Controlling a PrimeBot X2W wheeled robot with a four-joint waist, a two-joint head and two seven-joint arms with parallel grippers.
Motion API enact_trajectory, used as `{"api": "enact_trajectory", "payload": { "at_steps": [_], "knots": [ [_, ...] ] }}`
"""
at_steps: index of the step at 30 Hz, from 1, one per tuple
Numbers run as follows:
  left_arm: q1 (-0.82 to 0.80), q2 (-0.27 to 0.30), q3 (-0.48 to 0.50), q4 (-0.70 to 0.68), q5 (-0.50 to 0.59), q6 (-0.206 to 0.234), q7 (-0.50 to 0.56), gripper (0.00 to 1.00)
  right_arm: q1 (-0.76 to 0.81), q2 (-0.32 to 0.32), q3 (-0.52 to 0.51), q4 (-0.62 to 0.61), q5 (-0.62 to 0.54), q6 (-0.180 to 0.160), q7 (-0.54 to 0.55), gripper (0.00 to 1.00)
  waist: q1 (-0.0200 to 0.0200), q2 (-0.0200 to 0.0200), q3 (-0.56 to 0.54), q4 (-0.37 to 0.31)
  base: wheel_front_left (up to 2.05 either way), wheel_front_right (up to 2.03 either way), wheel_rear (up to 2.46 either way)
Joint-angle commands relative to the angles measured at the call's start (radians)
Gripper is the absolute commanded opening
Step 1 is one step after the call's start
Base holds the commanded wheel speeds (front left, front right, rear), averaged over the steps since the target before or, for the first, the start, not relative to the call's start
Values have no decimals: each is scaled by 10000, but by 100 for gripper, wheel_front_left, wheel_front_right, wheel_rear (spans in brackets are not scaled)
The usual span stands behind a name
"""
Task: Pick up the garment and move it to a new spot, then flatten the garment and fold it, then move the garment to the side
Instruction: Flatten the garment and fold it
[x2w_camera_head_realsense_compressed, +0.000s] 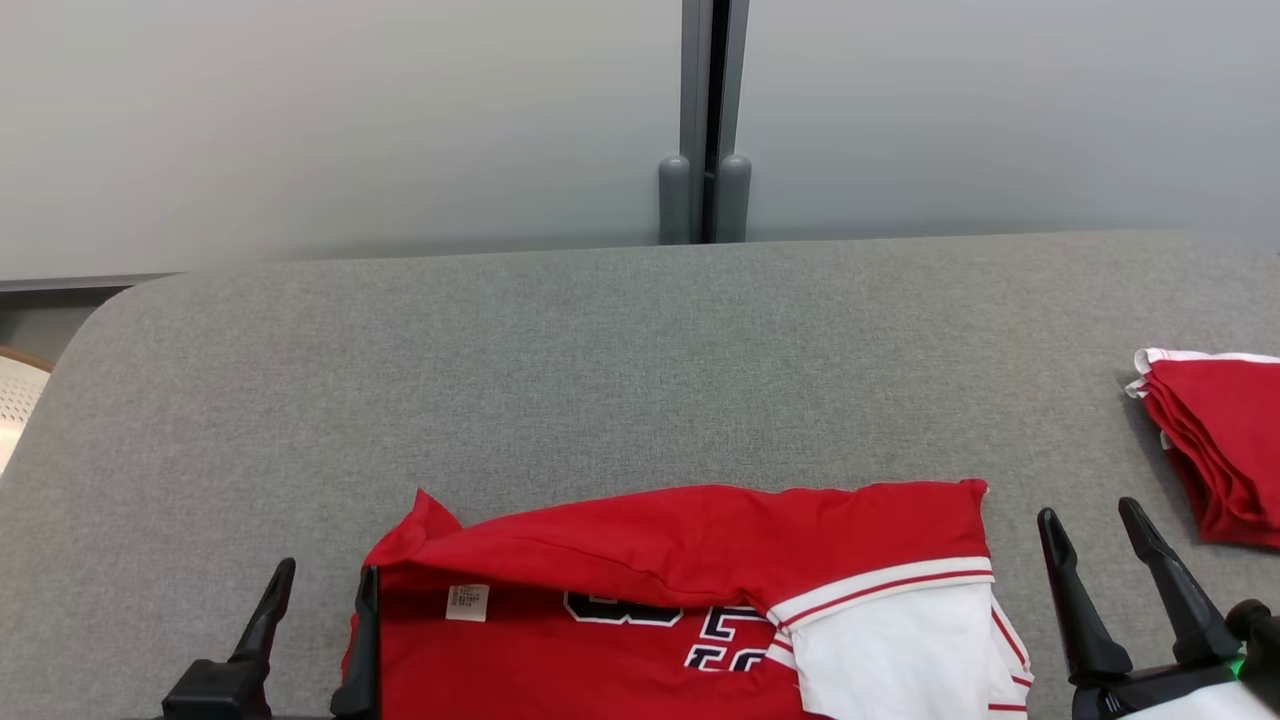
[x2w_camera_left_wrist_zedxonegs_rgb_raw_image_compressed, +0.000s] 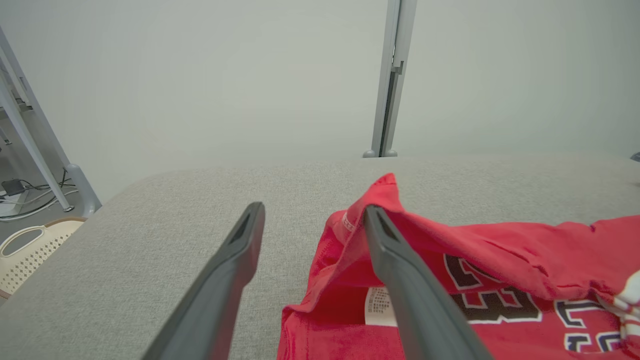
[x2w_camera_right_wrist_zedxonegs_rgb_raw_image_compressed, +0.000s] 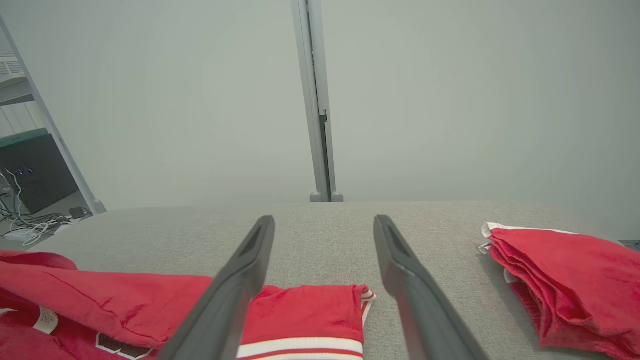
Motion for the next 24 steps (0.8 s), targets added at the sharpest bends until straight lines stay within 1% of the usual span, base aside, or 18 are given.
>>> {"api": "enact_trajectory", "payload": {
  "at_steps": [1,5,9,16,24],
  "knots": [
    [180,101,-9,6,-85,-6,107,100,174,60,-44,-167,-43,-1,137,100,0,0,-121,-16,0,0,0],
    [385,211,56,-53,-226,89,331,100,378,156,-133,-345,-21,-1,271,100,0,0,-212,-21,0,0,0],
    [550,336,95,-119,-387,33,567,100,536,234,-215,-393,16,-1,311,100,0,0,-260,10,0,0,0],
    [583,396,254,-475,-503,68,455,100,613,290,-340,-432,-6,-1,314,100,0,0,-309,60,0,0,0],
    [407,303,259,-761,-542,64,264,100,676,206,-379,-335,-118,-1,419,100,0,0,-459,48,0,0,0]
  ]
}}
